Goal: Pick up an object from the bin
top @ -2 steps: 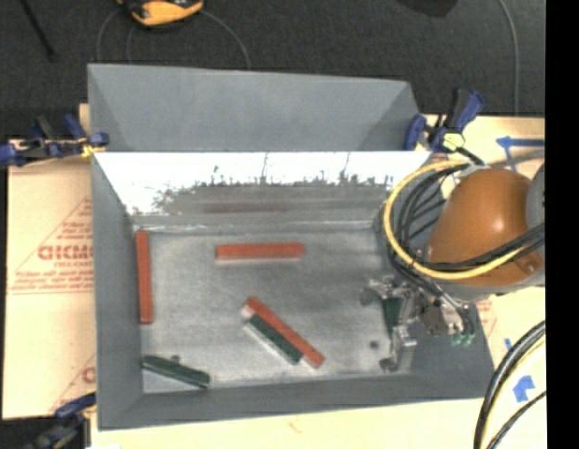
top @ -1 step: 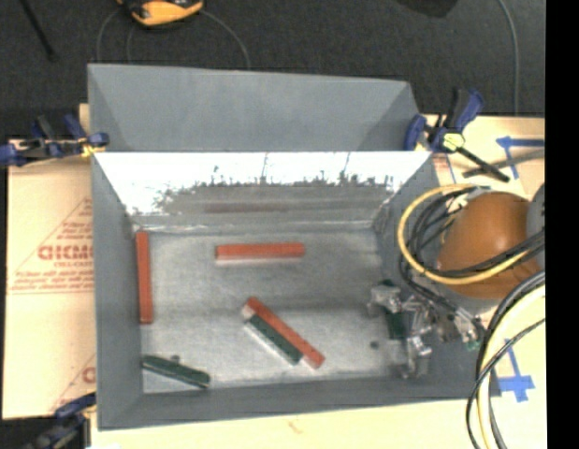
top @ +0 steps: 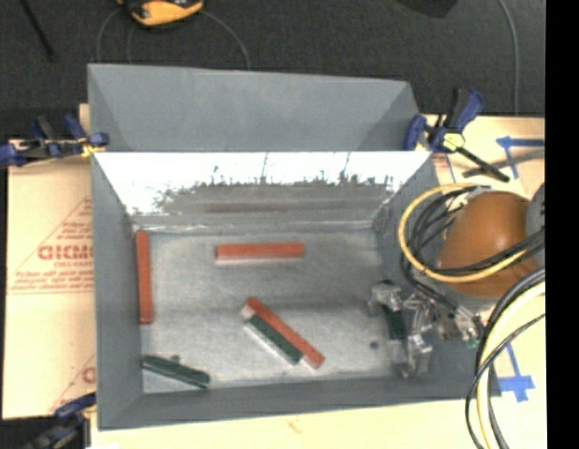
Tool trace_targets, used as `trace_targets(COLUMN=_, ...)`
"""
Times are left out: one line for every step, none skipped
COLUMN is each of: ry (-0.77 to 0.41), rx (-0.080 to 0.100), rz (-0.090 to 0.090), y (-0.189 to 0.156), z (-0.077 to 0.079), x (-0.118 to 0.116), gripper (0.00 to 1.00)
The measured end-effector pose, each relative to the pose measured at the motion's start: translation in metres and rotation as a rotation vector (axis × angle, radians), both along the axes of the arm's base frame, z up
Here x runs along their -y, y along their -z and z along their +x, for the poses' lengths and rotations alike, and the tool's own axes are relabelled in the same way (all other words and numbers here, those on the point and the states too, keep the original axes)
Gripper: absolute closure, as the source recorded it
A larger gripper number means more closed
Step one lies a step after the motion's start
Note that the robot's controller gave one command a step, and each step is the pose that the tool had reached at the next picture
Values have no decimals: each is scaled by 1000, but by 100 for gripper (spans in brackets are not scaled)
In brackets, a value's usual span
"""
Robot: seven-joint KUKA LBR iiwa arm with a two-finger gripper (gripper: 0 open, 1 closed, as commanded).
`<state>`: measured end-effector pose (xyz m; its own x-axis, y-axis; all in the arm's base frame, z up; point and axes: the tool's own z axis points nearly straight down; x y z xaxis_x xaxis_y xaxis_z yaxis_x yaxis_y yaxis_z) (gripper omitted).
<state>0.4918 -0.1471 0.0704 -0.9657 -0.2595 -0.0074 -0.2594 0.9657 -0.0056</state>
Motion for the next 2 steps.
trace_targets(ry=110, rx=-5, rz=5, y=-18, z=37, x=5, gripper=0)
trace_targets(ry=13, rx=-3, rz=2, y=-28, z=45, x=8, gripper=0)
